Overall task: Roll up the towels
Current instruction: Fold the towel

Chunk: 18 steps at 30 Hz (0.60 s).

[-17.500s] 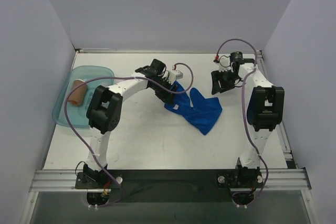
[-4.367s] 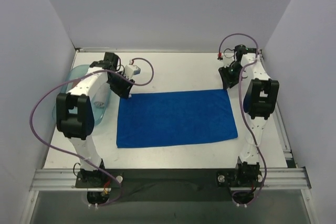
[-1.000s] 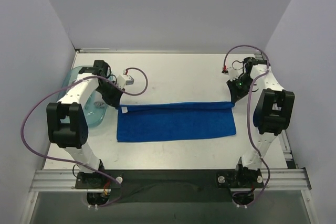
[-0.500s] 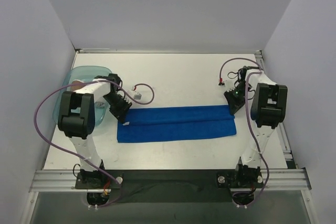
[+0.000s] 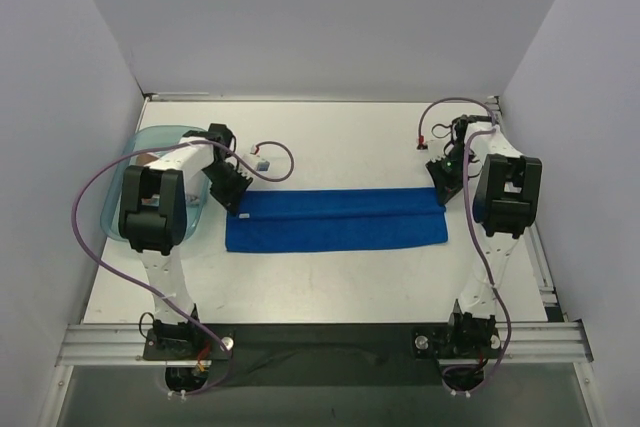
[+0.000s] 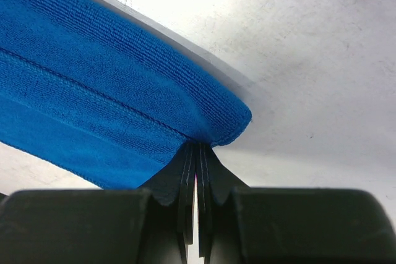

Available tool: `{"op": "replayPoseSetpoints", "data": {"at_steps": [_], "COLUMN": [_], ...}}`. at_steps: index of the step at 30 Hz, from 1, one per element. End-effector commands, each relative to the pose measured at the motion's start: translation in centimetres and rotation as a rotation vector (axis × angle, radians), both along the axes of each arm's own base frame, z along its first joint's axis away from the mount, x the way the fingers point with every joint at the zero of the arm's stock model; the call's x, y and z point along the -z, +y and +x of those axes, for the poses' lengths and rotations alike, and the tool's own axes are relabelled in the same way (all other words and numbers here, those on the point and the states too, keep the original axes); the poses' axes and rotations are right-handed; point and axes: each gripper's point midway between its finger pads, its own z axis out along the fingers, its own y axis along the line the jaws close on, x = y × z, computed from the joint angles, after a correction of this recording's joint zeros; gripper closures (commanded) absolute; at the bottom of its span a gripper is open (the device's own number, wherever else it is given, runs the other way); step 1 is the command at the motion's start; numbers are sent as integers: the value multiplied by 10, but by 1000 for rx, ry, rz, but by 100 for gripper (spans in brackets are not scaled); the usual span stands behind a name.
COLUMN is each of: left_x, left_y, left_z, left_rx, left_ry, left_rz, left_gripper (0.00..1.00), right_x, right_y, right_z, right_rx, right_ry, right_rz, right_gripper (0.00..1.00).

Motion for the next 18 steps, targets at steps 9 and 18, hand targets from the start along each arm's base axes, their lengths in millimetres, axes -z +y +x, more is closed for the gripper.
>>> {"op": "replayPoseSetpoints", "data": {"at_steps": [9,18], "left_x": [-68,-51], "left_y": [6,15], "left_z": [3,-43], "left_rx": [28,60], "left_ry": [-150,-40], "left_rz": [-23,-7], "left_gripper": [100,100], "right_x": [-67,-42], "right_y": [3,2], "right_z": [-23,-64], "right_rx": [-24,-55], "right_ry": [-69,54], "right_rz": [6,6], "right_gripper": [100,100]}}
